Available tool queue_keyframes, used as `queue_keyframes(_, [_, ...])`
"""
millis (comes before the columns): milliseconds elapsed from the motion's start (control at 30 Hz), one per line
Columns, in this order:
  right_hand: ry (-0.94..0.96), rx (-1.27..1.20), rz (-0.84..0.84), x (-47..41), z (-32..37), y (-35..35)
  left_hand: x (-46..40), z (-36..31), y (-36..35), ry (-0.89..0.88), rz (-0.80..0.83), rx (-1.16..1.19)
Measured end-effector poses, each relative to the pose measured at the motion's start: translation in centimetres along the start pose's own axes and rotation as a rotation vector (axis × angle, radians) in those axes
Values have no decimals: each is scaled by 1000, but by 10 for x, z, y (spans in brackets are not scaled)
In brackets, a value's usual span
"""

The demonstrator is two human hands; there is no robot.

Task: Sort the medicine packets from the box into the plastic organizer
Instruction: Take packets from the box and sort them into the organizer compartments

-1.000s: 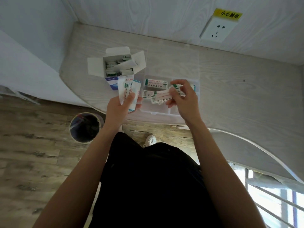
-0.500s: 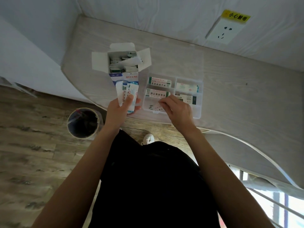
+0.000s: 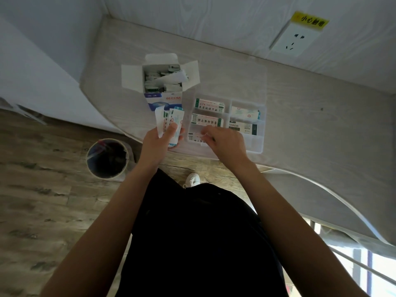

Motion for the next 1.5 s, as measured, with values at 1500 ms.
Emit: queue_keyframes(1500, [-505,-927,-14,-12,-1,30,9,-20,-30,-27,211,-129])
Point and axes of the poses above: each hand's wrist, its own x-axis away from the middle knuckle, its own y-axis out of the back of the hand, z = x × y, the point moved 4 cm from there along -x, towards the middle knuckle, and after that the axes turned 9 degrees about -z, right-handed, at the moved point
